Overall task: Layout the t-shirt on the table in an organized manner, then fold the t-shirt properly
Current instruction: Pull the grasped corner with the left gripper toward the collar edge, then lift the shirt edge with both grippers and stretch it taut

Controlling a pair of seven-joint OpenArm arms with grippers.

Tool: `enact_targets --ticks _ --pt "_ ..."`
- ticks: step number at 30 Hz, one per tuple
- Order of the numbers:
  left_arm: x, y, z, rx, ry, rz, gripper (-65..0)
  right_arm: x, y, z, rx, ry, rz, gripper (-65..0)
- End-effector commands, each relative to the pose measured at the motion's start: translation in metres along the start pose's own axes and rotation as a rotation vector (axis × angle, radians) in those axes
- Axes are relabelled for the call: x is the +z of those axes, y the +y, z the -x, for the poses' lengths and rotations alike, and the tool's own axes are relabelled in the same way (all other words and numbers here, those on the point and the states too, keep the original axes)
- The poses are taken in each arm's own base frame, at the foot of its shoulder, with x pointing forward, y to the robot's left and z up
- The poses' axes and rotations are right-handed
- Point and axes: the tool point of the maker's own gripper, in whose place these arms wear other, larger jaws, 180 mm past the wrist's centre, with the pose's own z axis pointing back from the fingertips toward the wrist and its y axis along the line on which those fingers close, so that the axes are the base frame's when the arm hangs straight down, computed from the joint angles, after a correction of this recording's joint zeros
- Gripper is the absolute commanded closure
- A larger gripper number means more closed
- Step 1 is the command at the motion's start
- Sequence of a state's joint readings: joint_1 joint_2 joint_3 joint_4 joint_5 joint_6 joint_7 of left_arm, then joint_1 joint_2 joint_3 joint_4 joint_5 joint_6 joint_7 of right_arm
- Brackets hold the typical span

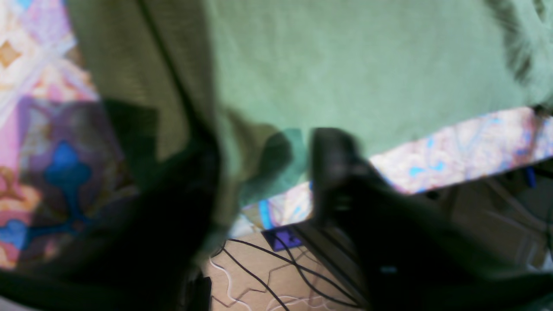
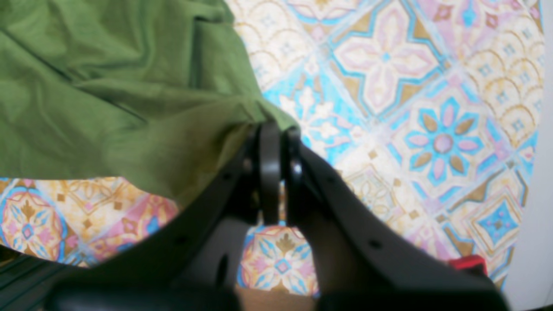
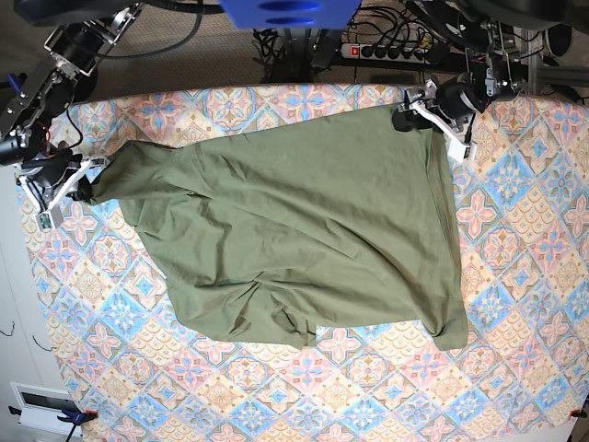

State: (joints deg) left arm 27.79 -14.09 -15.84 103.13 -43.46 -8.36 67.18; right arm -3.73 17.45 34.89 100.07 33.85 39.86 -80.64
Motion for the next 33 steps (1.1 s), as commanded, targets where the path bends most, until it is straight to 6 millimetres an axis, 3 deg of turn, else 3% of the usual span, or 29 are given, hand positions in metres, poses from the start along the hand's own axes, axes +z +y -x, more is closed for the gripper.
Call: enact_targets --ticks 1,3,4,9,11,16,21,23,29,33 --pt "0.001 0.0 0.002 -0.01 0.018 -0.004 -15.6 0.007 -0.006 -0.015 0.02 -0.048 0.014 -0.2" --pt "0.001 0.002 -0.007 -0.02 0.002 -0.015 -1.9 0.007 -0.006 -0.017 0.02 -0.053 0.015 -0.2" --pt "0.0 0.005 -0.008 -0.018 0.002 -0.024 0.0 0.007 -0.006 -0.017 0.02 -0.054 0.015 -0.2" --pt "0.023 0.053 -0.043 0.06 -0.099 -0.127 0.0 0.007 -0.007 -0.018 0.021 -0.056 0.016 -0.2" --pt "0.042 0.076 -0.062 0.06 -0.15 -0.184 0.0 0.01 -0.012 -0.017 0.006 -0.062 0.03 -0.2" --pt "0.084 0.111 -0.094 0.022 -0.221 -0.288 0.0 0.012 -0.009 -0.015 0.002 -0.065 0.017 -0.2" --pt "0.119 0.132 -0.116 0.014 -0.284 -0.354 0.0 0.008 0.014 0.025 -0.005 0.014 -0.076 -0.2" --pt "0.123 0.133 -0.117 0.016 -0.272 -0.345 0.0 0.006 0.023 0.044 0.003 0.065 -0.101 -0.2" --pt "0.127 0.134 -0.109 0.034 -0.224 -0.343 0.0 0.01 0.036 0.089 -0.001 0.178 -0.136 -0.2" --pt "0.126 0.138 -0.092 0.043 -0.184 -0.352 0.0 0.017 0.039 0.119 -0.012 0.25 -0.143 -0.2"
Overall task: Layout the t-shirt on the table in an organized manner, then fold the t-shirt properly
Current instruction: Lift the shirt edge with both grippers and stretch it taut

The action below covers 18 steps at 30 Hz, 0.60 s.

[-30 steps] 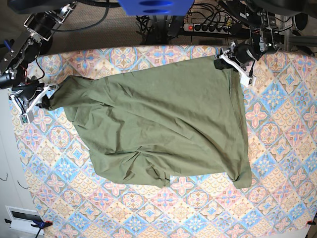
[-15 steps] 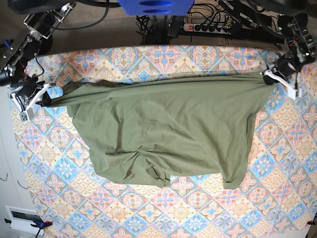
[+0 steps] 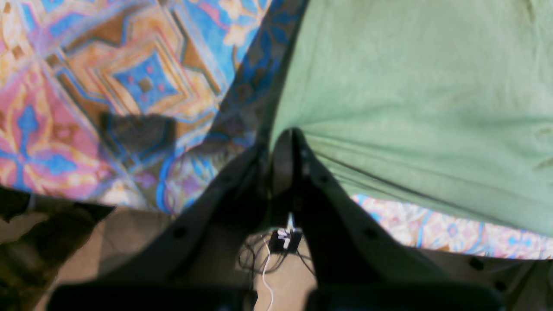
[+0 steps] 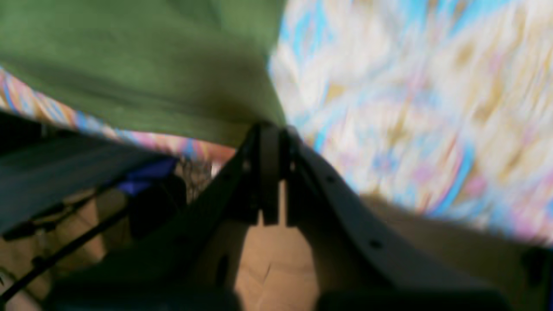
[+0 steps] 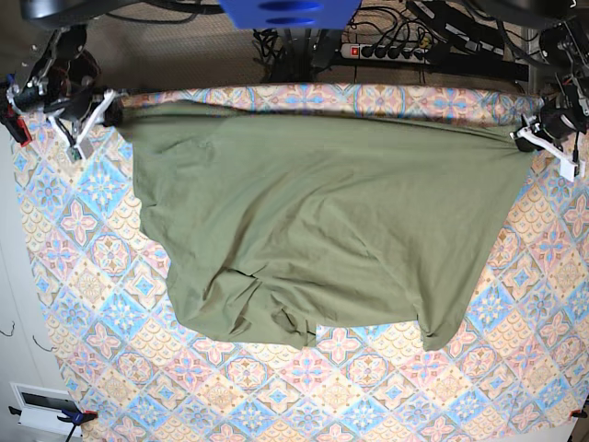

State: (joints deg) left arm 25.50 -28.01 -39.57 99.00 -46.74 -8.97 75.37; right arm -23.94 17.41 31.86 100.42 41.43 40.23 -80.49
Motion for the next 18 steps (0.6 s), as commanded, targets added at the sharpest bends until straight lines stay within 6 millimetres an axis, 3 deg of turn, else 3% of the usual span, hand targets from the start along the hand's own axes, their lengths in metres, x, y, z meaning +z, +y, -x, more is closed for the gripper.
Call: enact_targets --ticks 1,6,9,15,18 --pt "0.007 0.006 -0.012 -0.02 -0.035 -0.027 0.0 0.009 -0.008 -0.004 0.011 -0.013 0.027 -0.2" --pt "0.003 0.003 0.008 -0.037 0.026 -0.023 0.0 0.013 -0.003 -0.003 -0.014 -0.045 -0.014 -0.2" --pt "0.0 0.0 0.029 -0.063 0.088 -0.018 0.0 0.03 -0.01 0.005 -0.07 -0.09 -0.011 -0.2" --pt "0.01 -0.027 0.048 -0.175 0.122 0.017 0.0 0.07 -0.031 0.011 -0.071 -0.125 0.115 -0.2" --pt "0.01 -0.032 0.057 -0.193 0.145 0.027 0.0 0.08 -0.038 0.022 -0.093 -0.115 0.145 -0.2"
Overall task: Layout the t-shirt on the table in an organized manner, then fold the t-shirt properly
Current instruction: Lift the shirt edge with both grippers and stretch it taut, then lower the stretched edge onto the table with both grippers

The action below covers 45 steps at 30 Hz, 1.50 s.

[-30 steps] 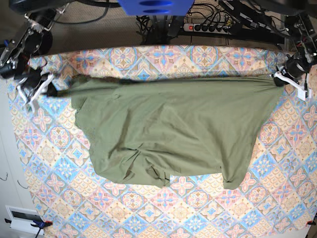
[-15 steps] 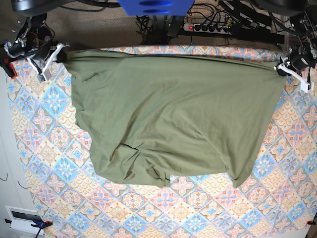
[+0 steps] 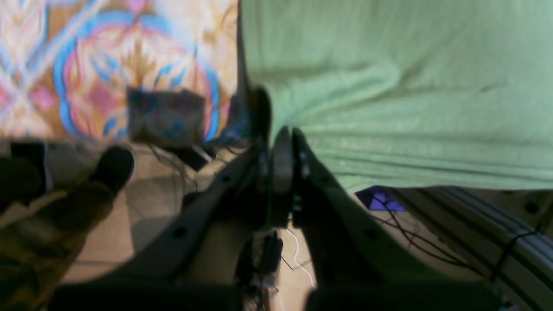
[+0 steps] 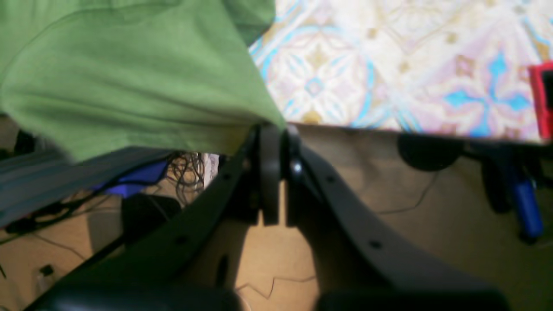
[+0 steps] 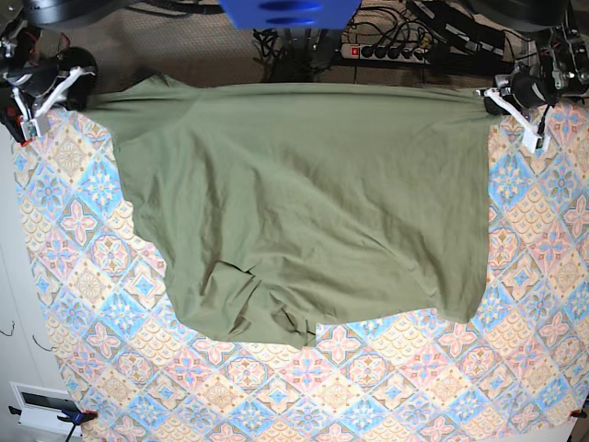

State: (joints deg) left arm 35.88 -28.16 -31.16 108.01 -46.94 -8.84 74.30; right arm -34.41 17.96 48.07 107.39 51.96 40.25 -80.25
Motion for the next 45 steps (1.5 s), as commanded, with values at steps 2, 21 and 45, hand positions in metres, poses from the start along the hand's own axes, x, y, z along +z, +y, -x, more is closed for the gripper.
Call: enact_targets --ticks 2,21,45 --pt "0.004 0.006 0.003 -0.02 0.014 -0.026 0.0 0.016 -0.013 0.004 -0.01 -0.003 0.039 -0.2" --pt "0.042 0.017 0.029 -0.044 0.037 -0.087 0.0 0.047 -0.018 0.035 -0.064 0.036 0.029 -0.3" --pt "0.037 -0.027 -0.091 0.104 -0.369 0.094 0.0 0.028 -0.018 -0.102 -0.028 -0.377 0.009 -0.3"
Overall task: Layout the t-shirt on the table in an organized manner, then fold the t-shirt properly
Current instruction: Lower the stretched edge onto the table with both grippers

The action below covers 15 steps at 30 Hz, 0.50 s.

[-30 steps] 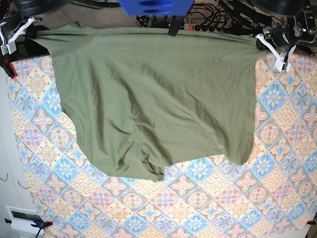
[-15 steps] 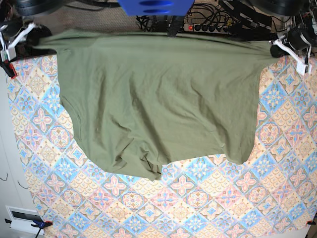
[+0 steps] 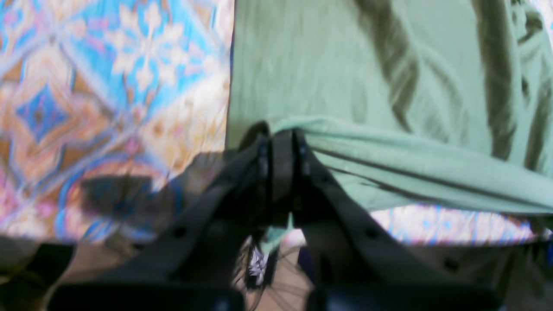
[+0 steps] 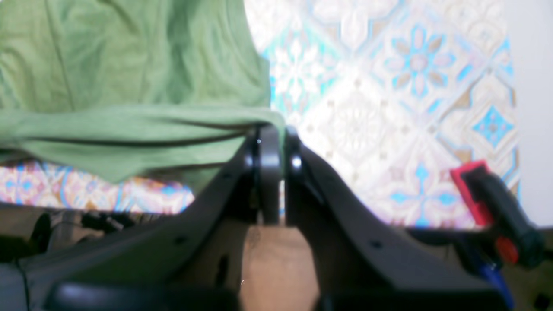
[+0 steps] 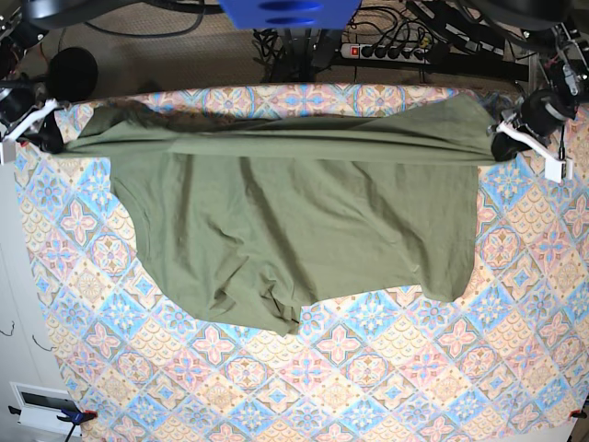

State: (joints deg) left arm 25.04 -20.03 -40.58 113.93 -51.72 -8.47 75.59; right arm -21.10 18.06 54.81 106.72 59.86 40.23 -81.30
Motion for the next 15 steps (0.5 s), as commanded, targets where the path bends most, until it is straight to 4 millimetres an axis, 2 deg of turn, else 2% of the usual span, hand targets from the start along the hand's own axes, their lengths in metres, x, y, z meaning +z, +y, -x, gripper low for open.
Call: enact_targets --ticks 1,3,7,9,13,15 --pt "0.0 0.0 -0.011 -0.021 -0.035 -0.017 0.0 0.003 -0.005 -0.016 0.031 -0.034 0.02 -0.3" --pt "-0.012 -0.003 -0.008 -0.03 -0.014 -0.018 0.0 -0.005 -0.005 -0.018 0.04 -0.023 0.024 -0.3" --pt "-0.034 -0.009 -0.01 -0.044 0.009 -0.015 0.0 -0.022 -0.011 -0.006 -0.027 0.001 0.014 -0.3" --pt "-0.039 -0.007 -0.014 -0.039 0.009 -0.021 0.0 -0.03 -0.011 -0.002 -0.07 0.002 -0.004 -0.3" --pt "-0.044 -0.006 -0.024 -0.038 -0.008 -0.031 0.0 -0.042 -0.011 -0.006 -0.113 -0.019 -0.03 -0.3" --pt "-0.044 -0.005 -0.029 -0.047 -0.019 -0.044 0.0 -0.053 -0.002 -0.011 -0.104 -0.015 -0.066 -0.3"
